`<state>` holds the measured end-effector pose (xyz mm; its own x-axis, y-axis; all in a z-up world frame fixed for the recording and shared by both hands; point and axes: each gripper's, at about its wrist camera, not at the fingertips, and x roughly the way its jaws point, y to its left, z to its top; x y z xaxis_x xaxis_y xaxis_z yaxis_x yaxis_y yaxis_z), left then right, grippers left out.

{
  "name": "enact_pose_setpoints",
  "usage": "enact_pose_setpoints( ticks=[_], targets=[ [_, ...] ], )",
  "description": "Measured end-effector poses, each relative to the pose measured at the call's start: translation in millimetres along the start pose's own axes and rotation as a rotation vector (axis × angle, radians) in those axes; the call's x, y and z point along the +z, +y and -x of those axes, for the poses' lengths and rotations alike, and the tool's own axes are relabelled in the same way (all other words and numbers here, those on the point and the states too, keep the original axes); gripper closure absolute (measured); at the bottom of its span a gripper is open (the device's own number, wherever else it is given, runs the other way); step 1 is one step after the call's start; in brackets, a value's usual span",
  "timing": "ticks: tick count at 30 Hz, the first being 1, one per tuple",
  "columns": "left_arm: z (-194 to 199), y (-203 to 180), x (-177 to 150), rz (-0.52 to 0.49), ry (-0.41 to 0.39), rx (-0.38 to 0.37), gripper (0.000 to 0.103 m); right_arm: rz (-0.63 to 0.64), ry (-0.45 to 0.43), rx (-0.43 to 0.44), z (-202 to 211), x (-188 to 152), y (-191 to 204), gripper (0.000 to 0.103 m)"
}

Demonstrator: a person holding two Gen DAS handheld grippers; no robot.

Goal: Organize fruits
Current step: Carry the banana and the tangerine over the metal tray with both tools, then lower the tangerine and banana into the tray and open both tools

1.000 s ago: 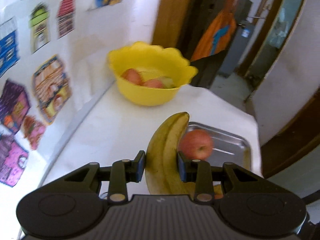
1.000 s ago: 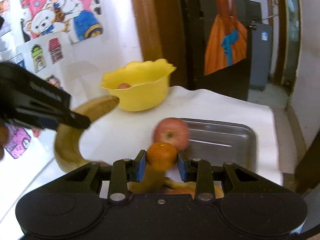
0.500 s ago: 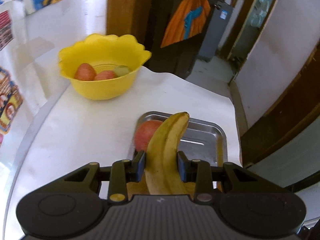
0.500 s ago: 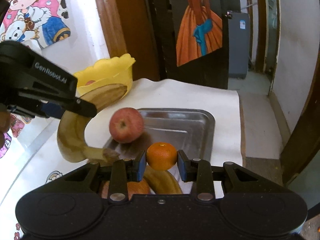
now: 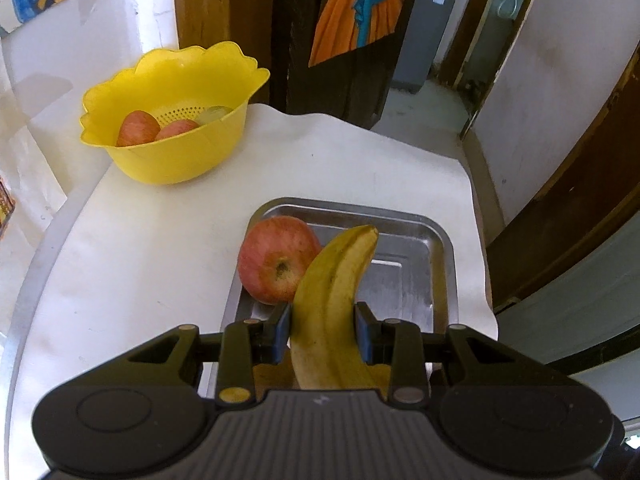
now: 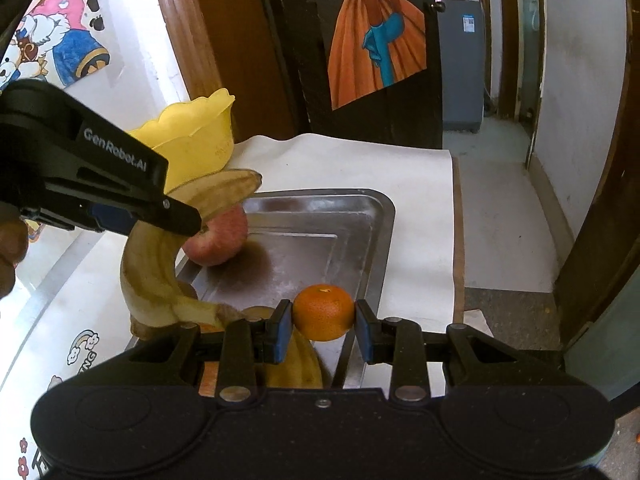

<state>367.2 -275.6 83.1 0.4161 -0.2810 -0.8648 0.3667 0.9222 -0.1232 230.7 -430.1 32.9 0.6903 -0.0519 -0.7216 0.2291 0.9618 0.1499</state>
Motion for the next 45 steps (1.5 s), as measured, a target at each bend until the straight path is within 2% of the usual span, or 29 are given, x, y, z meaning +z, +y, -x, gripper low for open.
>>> enact_pose_setpoints(
  ticks=[19,36,39,44,45],
  targets=[
    [-36.4,-7.1,-4.8,-0.015,0.077,0.037,0.066,0.013,0.032,0.033,-23.1,3.9,-9.5,0.068],
    [-34.7,-7.8,-9.2,0.0,0.054,0.034,0.065,0.022,0.035,0.03,-28.7,2.0,-9.4,0.067],
    [-32.5,-7.8,-10.9,0.003,0.044,0.035,0.059,0.02,0.019,0.034,-25.7,2.3,-9.9,0.066],
    [-26.0,-8.2,-14.0,0.012,0.018,0.04,0.036,0.022,0.008,0.025,-20.2,2.5,-11.3,0.063],
    [-24.5,-9.0,-14.6,0.014,0.017,0.047,0.034,0.022,0.006,0.023,-18.6,2.4,-12.0,0.061]
  ],
)
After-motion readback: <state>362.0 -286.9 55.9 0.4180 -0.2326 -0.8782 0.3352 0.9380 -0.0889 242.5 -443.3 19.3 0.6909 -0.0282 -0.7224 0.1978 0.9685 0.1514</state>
